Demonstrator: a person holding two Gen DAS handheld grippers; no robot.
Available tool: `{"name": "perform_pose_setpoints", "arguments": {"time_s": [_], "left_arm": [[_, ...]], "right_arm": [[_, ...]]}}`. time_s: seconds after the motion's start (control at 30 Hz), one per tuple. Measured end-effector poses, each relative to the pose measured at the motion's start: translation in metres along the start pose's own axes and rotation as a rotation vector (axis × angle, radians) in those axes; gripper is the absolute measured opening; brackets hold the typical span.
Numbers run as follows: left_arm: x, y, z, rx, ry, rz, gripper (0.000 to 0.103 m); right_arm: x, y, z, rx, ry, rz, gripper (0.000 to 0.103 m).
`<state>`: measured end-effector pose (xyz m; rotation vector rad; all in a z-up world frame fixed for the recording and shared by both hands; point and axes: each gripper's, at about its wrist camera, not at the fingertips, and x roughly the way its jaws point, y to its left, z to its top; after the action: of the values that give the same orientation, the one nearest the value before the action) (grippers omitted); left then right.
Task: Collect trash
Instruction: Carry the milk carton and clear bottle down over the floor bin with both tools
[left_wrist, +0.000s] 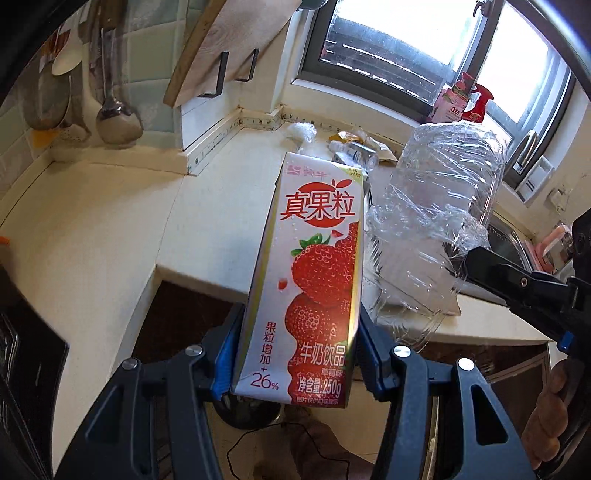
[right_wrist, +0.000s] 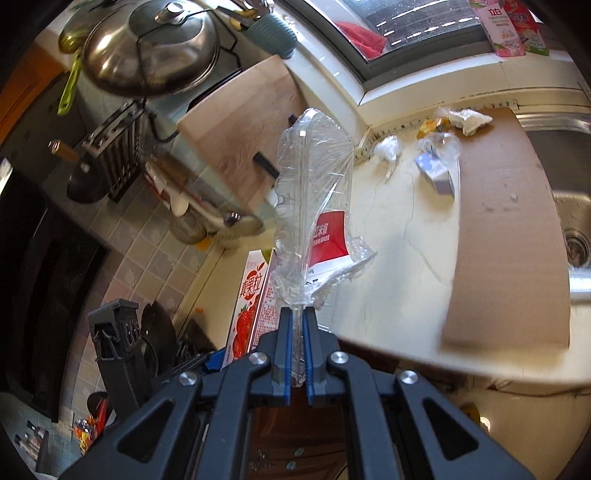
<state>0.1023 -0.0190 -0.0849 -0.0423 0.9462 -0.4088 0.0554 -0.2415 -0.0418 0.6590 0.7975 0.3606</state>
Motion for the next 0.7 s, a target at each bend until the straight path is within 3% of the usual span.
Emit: {"name": "perform_pose_setpoints", "arguments": {"time_s": [0.17, 0.4, 0.53, 0.7], "left_arm": [[-0.016, 0.017, -0.06, -0.038, 0.05, 0.002, 0.054], [0.009, 0.039, -0.13, -0.125, 0.197, -0.002, 0.054], [0.045, 0.049, -0.166, -0.174, 0.278, 0.01, 0.054], [0.121, 0.065, -0.214, -0.223, 0.384, 0.018, 0.054]], "right_arm": [[0.001, 0.006, -0.054, -0.008, 0.074, -0.036, 0.005], [0.028, -0.009, -0.115, -0.028, 0.224, -0.106, 0.005], [0.062, -0.035, -0.145, -0.043, 0.313, -0.149, 0.005], [0.121, -0.084, -0.188, -0.031, 0.419, -0.175, 0.005]]}}
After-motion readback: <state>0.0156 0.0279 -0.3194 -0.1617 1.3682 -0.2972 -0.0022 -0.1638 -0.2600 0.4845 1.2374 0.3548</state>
